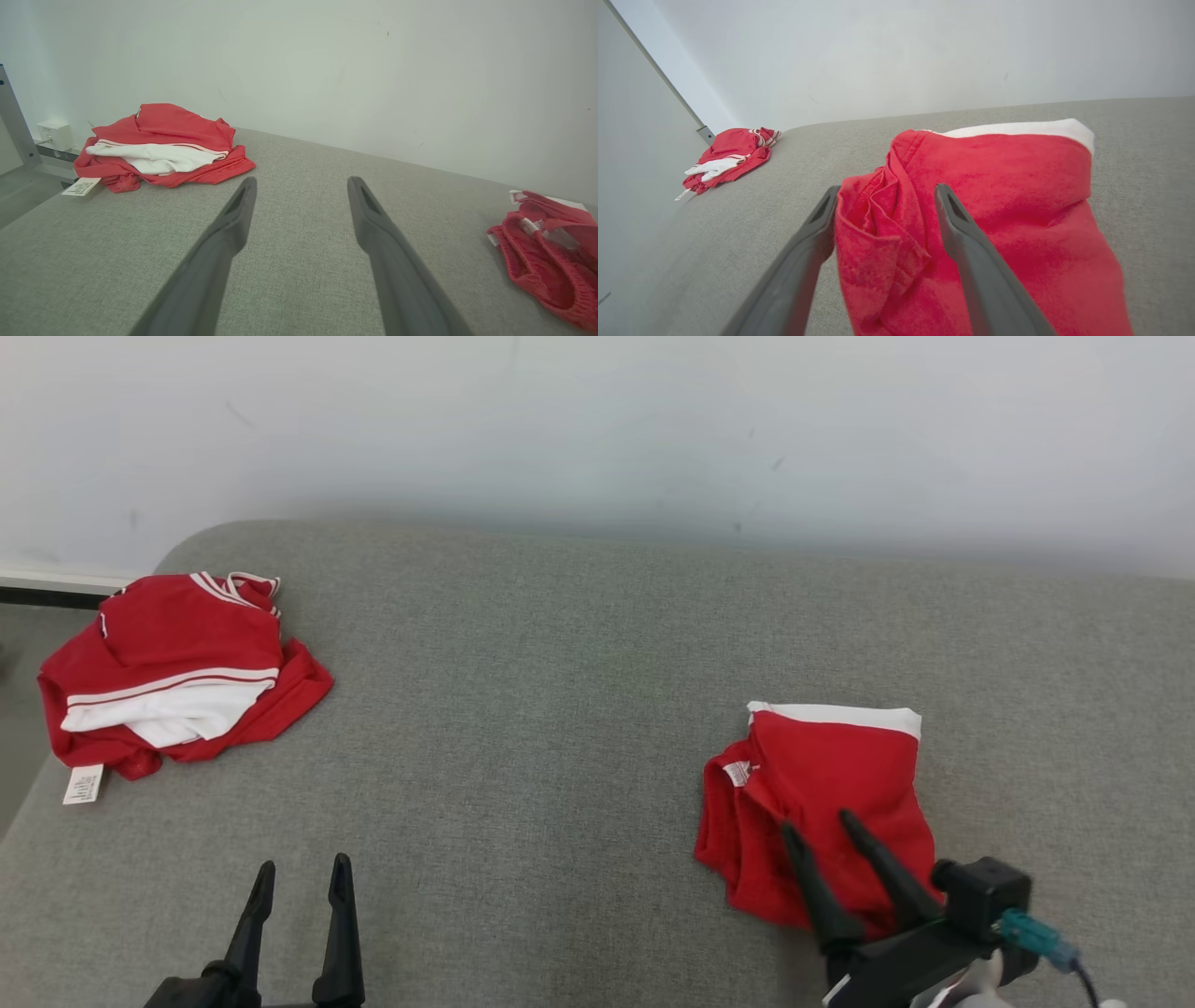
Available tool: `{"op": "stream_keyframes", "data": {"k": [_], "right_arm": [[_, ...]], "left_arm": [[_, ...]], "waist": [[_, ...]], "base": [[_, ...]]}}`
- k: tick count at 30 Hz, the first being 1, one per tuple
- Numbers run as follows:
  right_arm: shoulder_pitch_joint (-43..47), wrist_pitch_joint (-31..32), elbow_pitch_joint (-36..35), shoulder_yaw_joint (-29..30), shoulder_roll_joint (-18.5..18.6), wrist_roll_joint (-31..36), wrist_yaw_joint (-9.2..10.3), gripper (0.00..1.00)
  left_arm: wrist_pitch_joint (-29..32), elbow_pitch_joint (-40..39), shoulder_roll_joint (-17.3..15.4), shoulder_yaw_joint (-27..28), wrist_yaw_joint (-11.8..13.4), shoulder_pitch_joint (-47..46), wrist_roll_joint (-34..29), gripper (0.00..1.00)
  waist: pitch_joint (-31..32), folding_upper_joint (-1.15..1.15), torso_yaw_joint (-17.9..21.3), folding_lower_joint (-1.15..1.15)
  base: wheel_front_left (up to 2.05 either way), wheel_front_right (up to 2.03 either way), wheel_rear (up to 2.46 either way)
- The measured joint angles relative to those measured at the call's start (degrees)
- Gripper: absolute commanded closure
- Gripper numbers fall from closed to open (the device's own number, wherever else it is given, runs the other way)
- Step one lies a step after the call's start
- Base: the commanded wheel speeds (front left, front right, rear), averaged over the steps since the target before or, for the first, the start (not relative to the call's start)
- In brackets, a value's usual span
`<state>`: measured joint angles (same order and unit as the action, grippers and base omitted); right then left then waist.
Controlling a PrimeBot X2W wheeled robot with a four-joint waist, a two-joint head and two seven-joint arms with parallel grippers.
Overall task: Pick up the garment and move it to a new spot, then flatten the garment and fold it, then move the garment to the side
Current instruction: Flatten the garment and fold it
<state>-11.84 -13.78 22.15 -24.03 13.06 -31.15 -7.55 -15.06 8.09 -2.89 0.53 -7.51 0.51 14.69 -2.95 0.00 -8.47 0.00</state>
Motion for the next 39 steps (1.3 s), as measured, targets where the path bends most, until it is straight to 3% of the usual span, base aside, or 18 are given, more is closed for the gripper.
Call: {"op": "stream_keyframes", "data": {"k": [14,26,37,38,39], "right_arm": [[4.29,-1.15,-5.36,8.70,-0.33,-0.45,0.00,0.00],[11.00,-1.34,-12.05,21.54,-3.28,7.58,0.00,0.00],[13.11,-1.34,-12.88,22.95,-4.46,11.82,0.00,0.00],[13.00,-1.34,-12.40,22.68,-4.45,12.05,0.00,0.24],[12.83,-1.35,-11.79,22.27,-4.36,12.13,0.00,0.91]], "left_arm": [[0.01,-0.58,0.00,0.37,0.00,-0.12,-0.49,0.00],[0.00,-1.30,-1.30,-0.10,0.00,0.23,-5.01,0.00],[0.00,-2.04,-3.22,-1.77,-0.02,0.47,-6.32,0.00],[0.01,-2.09,-3.20,-1.83,-0.02,0.45,-6.32,0.00],[0.00,-2.08,-3.19,-1.88,-0.02,0.43,-6.32,0.00]], "waist": [[-0.25,0.00,1.26,0.00],[0.53,0.00,2.85,0.00],[0.64,0.00,3.00,0.00],[0.62,0.00,2.91,0.00],[0.57,0.00,2.84,0.00]], "base": [[0.00,0.00,0.00],[0.00,0.00,0.00],[0.00,0.00,0.00],[0.00,0.00,0.00],[0.00,0.00,0.00]]}}
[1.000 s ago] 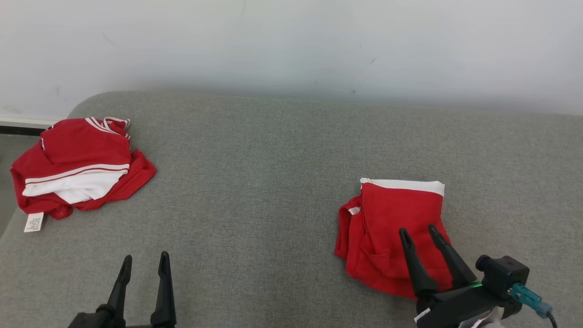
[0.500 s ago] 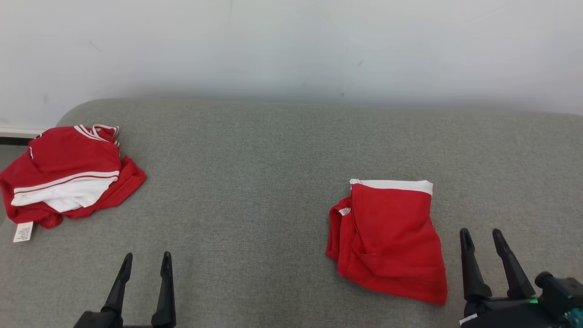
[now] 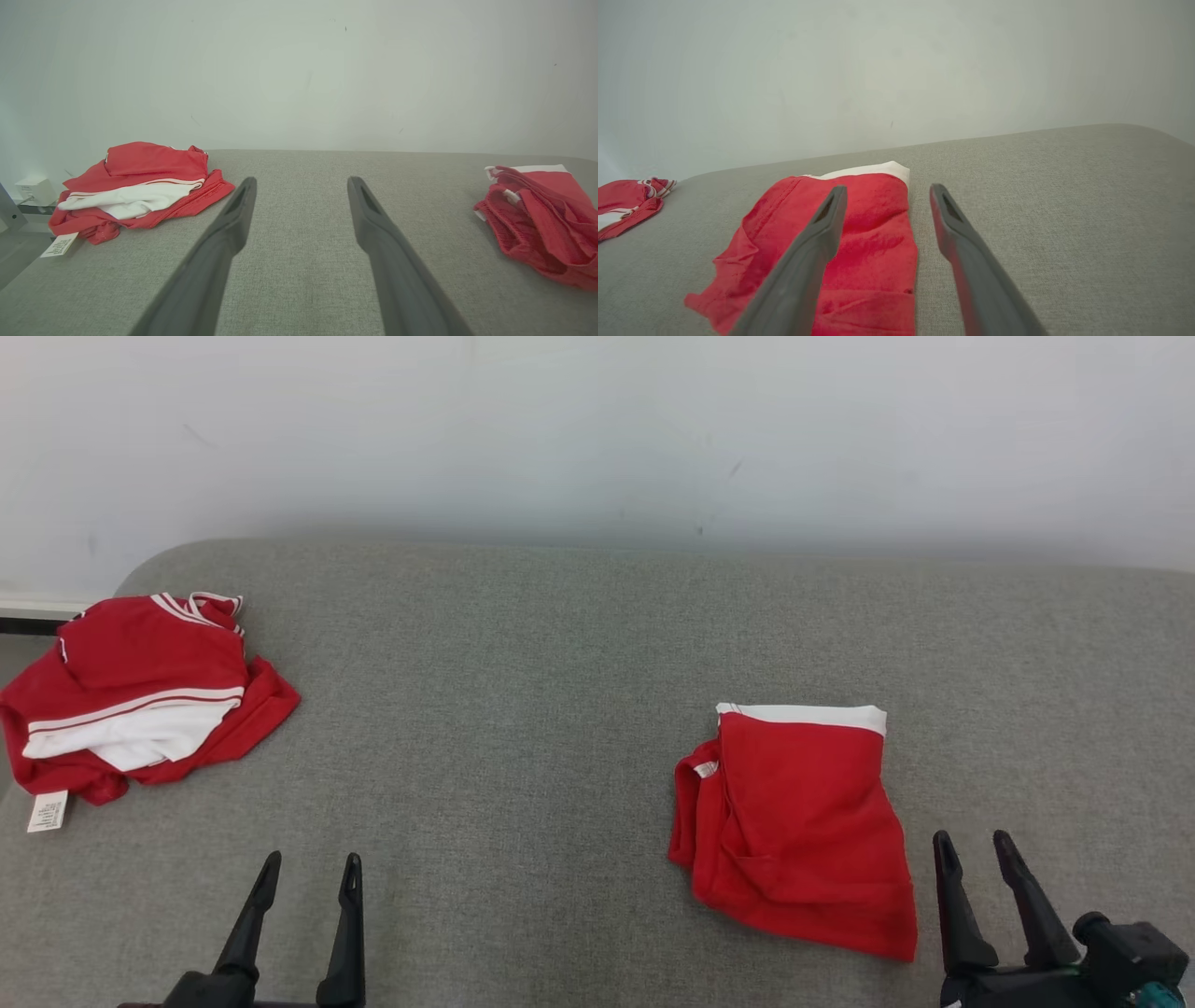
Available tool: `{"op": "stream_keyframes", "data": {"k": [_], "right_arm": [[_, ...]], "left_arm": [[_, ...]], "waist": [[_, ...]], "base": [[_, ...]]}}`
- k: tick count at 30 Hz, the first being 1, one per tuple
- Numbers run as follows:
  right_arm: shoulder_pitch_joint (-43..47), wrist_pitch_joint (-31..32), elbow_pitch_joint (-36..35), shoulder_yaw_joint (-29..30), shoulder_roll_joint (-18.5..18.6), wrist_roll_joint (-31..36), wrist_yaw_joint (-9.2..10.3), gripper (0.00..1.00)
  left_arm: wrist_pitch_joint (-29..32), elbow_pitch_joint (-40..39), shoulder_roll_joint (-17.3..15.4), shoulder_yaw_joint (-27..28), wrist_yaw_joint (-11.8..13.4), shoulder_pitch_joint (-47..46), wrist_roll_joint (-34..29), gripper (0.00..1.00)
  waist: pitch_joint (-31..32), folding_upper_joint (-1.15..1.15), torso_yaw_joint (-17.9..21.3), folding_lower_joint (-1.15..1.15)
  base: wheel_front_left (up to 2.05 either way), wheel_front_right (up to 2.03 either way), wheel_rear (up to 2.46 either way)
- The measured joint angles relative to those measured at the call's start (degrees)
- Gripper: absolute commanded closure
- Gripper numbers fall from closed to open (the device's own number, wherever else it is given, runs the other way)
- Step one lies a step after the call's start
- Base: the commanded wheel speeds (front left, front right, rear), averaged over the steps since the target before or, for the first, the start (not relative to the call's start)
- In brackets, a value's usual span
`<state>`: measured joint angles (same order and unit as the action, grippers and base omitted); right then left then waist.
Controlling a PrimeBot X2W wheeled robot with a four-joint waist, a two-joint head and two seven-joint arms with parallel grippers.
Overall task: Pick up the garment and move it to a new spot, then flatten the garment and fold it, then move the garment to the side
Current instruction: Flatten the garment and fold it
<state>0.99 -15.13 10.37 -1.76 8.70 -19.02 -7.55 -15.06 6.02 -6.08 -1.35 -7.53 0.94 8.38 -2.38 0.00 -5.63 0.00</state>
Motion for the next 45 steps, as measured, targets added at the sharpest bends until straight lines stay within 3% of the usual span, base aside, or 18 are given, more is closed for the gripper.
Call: {"op": "stream_keyframes", "data": {"k": [1,12,20,27,34,45], "right_arm": [[-0.41,0.01,0.90,-0.49,0.15,0.04,0.00,1.00],[-11.26,0.01,16.73,-7.05,2.57,1.26,0.00,1.00],[-16.31,0.01,27.97,-10.94,0.48,2.29,0.00,1.00],[-16.44,0.00,27.39,-16.04,-3.72,0.94,0.00,1.00],[-16.22,0.01,24.51,-19.54,-5.16,-0.04,0.00,1.00],[-14.25,0.01,12.94,-11.74,-2.74,1.44,0.00,1.00]], "left_arm": [[0.01,0.01,0.02,-0.07,0.00,-0.04,0.04,0.00],[0.00,0.66,1.02,-1.92,0.00,-0.97,0.89,0.00],[0.01,1.03,1.46,-3.16,0.00,-1.41,1.27,0.00],[0.00,1.15,1.72,-3.25,0.00,-1.85,1.30,0.00],[0.00,1.47,1.93,-2.92,0.00,-2.11,1.36,0.00],[0.00,1.35,1.87,-1.96,0.00,-1.96,1.25,0.00]], "waist": [[-0.06,0.00,-0.06,0.00],[-0.91,0.00,-2.30,0.00],[-1.79,0.00,-5.13,0.00],[-2.60,0.00,-6.01,0.00],[-2.73,0.00,-5.58,0.00],[-1.45,0.00,-1.24,0.00]], "base": [[0.00,0.00,0.00],[0.00,0.00,0.00],[0.00,0.00,0.00],[0.00,0.00,0.00],[0.00,0.00,0.00],[0.00,0.00,0.00]]}}
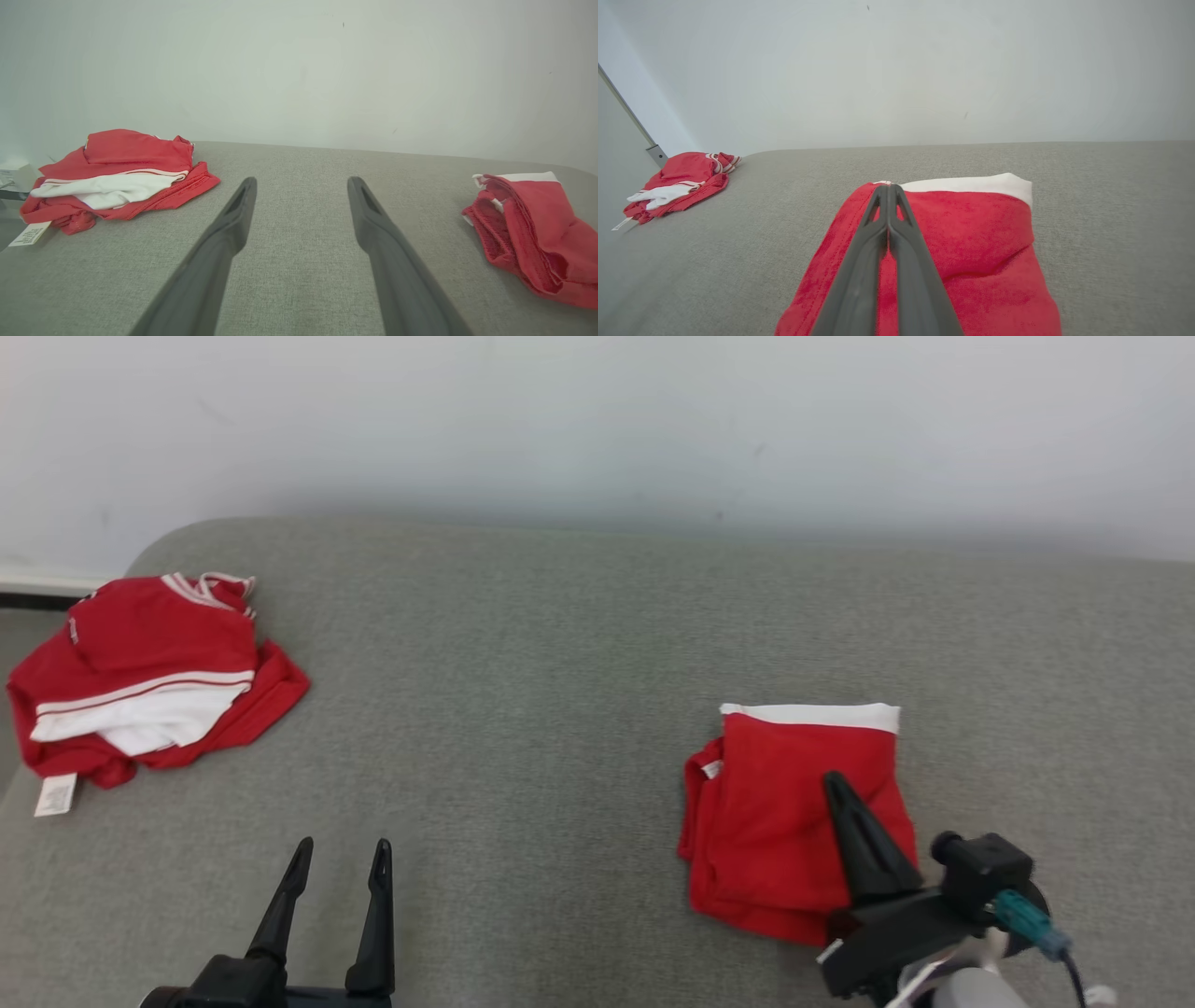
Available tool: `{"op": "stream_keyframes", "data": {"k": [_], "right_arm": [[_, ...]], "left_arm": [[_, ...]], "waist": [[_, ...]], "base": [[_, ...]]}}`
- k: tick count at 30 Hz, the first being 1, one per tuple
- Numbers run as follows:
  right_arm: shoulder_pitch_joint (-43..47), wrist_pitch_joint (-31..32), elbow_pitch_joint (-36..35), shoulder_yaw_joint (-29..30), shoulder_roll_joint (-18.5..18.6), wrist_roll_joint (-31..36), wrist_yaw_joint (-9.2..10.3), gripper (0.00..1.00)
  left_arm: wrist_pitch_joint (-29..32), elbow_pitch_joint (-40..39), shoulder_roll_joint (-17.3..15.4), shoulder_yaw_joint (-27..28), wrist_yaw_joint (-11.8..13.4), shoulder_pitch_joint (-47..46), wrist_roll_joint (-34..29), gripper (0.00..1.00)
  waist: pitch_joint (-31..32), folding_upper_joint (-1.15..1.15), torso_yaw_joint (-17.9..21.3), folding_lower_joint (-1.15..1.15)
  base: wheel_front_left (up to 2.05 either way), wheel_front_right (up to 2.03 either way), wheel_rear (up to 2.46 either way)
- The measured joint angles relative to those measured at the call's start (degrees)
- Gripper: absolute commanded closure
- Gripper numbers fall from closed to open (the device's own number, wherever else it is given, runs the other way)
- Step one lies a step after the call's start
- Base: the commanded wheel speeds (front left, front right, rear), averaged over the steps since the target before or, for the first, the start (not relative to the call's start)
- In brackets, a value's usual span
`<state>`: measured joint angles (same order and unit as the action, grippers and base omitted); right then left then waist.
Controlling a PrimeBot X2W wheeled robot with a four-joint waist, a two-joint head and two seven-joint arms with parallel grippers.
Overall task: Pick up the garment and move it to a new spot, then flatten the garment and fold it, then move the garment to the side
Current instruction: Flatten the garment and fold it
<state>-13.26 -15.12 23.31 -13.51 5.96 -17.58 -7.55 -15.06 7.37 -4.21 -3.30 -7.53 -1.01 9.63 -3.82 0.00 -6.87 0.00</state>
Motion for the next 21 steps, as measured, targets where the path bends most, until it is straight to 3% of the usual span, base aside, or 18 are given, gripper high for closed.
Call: {"op": "stream_keyframes", "data": {"k": [12,20,21], "right_arm": [[5.36,-0.01,-6.42,7.31,3.27,2.30,0.00,1.00],[11.97,0.00,-10.37,10.21,2.15,3.42,0.00,1.00],[12.77,0.00,-10.95,10.31,1.90,3.66,0.00,0.91]], "left_arm": [[0.00,-0.19,-0.22,1.99,0.00,1.00,-0.33,0.00],[0.00,-0.26,-0.88,2.80,0.00,2.29,-0.40,0.00],[0.00,-0.29,-0.90,2.82,0.00,2.30,-0.40,0.00]], "waist": [[1.51,0.00,5.39,0.00],[2.88,0.00,7.51,0.00],[3.00,0.00,7.68,0.00]], "base": [[0.00,0.00,0.00],[0.00,0.00,0.00],[0.00,0.00,0.00]]}}
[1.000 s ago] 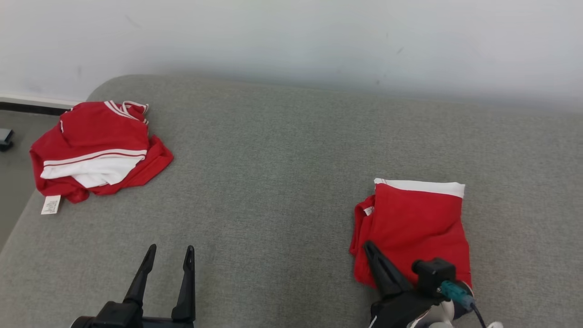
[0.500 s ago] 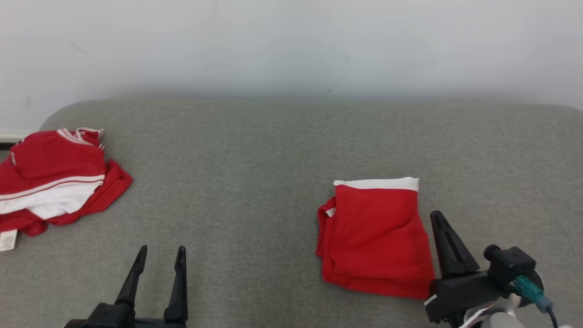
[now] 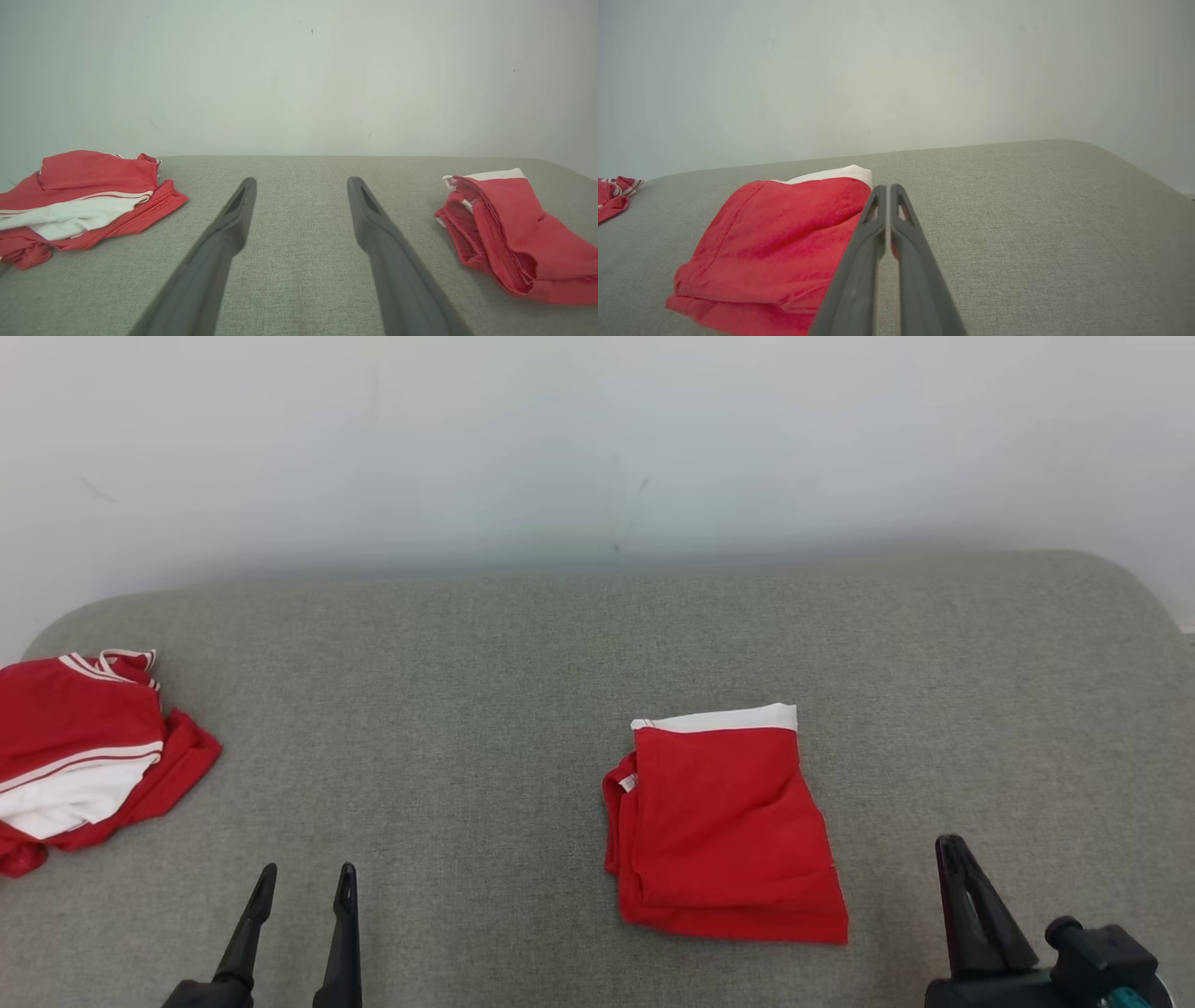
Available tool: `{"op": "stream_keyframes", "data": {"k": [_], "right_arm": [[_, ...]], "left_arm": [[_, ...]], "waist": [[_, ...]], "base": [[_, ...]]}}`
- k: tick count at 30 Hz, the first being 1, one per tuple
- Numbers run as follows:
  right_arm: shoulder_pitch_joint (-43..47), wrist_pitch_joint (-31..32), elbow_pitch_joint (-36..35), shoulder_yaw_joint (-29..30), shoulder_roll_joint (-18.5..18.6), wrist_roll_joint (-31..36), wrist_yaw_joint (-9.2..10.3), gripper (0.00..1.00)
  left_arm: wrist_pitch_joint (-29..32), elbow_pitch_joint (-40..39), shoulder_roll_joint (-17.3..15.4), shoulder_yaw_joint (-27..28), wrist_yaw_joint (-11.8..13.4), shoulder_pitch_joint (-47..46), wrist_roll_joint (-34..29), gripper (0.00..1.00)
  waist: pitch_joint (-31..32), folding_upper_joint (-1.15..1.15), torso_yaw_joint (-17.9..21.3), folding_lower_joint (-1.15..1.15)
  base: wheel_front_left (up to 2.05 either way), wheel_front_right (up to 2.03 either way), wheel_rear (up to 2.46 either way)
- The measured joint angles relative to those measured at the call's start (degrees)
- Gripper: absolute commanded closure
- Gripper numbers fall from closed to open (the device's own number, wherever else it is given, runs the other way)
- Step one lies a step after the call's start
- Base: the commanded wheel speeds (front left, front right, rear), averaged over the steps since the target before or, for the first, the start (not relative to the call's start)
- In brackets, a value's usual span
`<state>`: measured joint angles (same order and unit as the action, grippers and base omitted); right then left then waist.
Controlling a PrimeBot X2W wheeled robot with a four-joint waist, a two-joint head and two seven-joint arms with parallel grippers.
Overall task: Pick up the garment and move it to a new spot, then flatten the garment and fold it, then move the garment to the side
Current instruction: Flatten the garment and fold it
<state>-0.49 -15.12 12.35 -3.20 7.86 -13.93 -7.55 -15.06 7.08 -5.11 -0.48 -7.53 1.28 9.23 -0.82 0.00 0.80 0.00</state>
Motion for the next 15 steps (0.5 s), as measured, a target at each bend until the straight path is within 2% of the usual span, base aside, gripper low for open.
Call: {"op": "stream_keyframes", "data": {"k": [1,2,3,15], "right_arm": [[0.67,0.00,-0.45,0.13,-0.10,0.03,0.00,0.64],[1.14,0.00,-0.80,0.29,-0.20,0.25,0.00,0.17],[1.65,-0.01,-1.32,0.37,-0.33,0.46,0.00,0.00],[3.99,0.00,-2.60,0.97,-1.31,1.22,0.00,0.00]], "left_arm": [[0.00,-0.01,-0.02,0.04,0.00,0.07,0.00,0.00],[0.00,-0.01,-0.05,0.10,0.00,0.19,0.00,0.00],[0.00,-0.02,-0.07,0.16,0.00,0.38,0.01,0.00],[0.00,-0.30,-0.63,0.35,0.00,3.59,-0.58,0.00]], "waist": [[0.11,0.00,0.14,0.00],[0.20,0.00,0.26,0.00],[0.30,0.00,0.37,0.00],[1.52,0.00,0.37,0.00]], "base": [[0.00,0.00,0.00],[0.00,0.00,0.00],[0.00,0.00,0.00],[0.00,0.00,0.00]]}}
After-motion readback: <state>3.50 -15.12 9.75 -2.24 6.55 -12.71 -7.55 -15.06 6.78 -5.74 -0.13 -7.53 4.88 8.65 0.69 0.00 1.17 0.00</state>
